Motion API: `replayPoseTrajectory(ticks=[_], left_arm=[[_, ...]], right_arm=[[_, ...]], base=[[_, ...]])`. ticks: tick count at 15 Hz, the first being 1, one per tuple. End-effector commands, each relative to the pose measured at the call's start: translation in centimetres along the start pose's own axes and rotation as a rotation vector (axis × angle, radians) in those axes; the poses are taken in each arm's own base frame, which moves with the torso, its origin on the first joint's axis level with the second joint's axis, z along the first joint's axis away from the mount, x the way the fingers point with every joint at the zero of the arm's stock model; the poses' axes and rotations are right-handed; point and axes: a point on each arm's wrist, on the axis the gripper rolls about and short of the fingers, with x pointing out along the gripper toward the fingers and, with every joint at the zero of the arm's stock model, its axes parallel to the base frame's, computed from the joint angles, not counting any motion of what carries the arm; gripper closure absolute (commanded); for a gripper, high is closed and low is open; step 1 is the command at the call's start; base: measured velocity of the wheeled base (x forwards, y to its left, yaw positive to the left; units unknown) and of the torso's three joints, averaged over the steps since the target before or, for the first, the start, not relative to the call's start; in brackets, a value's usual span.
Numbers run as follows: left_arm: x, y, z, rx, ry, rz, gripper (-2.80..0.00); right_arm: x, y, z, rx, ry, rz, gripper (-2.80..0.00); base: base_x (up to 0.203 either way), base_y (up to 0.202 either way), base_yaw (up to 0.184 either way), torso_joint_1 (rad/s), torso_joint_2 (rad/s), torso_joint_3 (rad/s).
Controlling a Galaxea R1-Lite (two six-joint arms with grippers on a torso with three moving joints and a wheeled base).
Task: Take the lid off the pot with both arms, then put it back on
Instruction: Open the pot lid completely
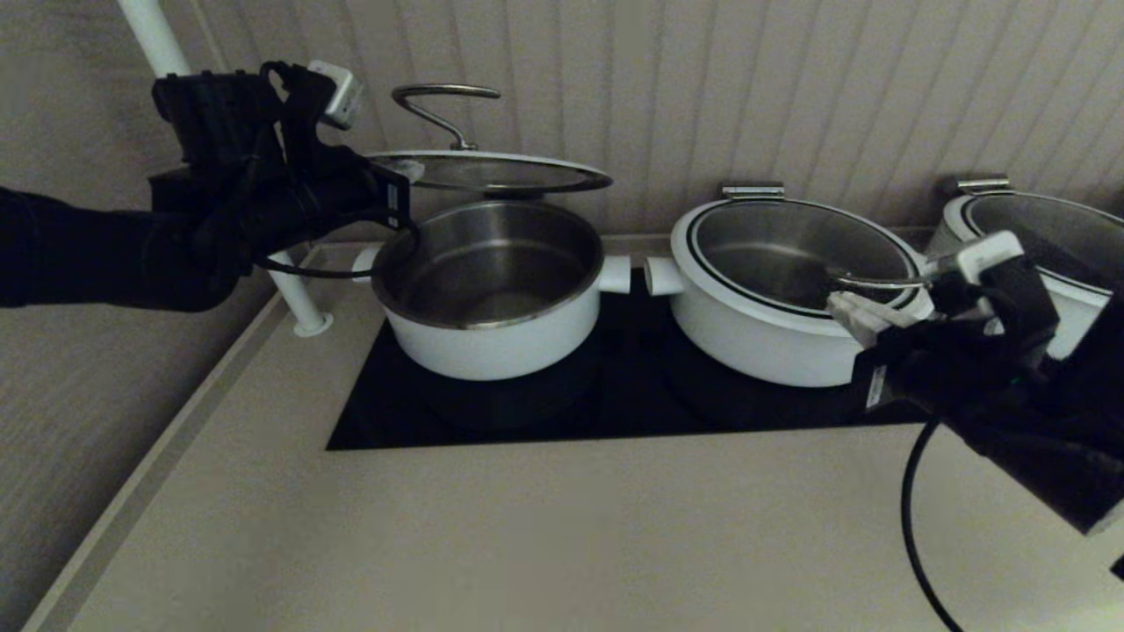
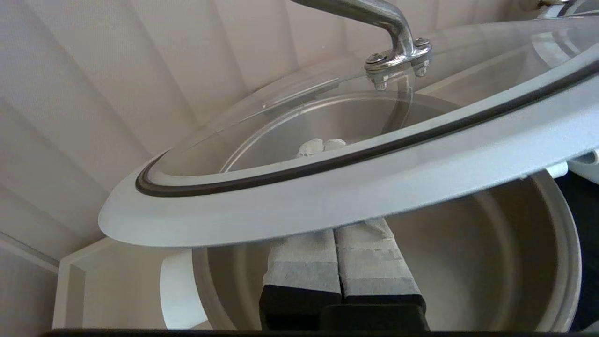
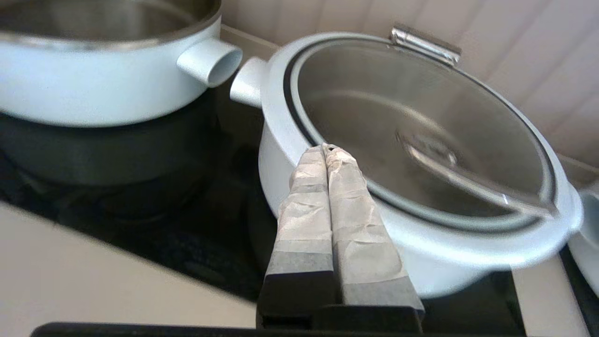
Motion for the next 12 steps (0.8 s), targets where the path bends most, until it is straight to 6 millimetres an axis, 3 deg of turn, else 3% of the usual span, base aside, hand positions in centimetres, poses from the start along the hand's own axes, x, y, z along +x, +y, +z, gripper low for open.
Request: replayPoseTrajectory(ticks=[1, 7, 12], left_arm=[[-0.1, 0.0, 0.3, 0.004, -0.011, 0.001, 0.00], [-0.1, 0.1, 0.3, 0.005, -0.009, 0.003, 0.00], [-0.2, 0.1, 0.4, 0.005, -0.012, 0.003, 0.00]], right_arm=[[-1.9, -0.3, 0.1, -0.001, -0.012, -0.006, 0.00], [-6.9, -0.4, -2.4, -0.017, 0.094, -0.061, 0.00], [-9.5, -0.3, -3.8, -0.025, 0.138, -0.049, 0.00]], base=[[0.000, 0.000, 0.000, 0.000, 0.00, 0.000], [0.000, 0.000, 0.000, 0.000, 0.00, 0.000], [0.000, 0.000, 0.000, 0.000, 0.00, 0.000]])
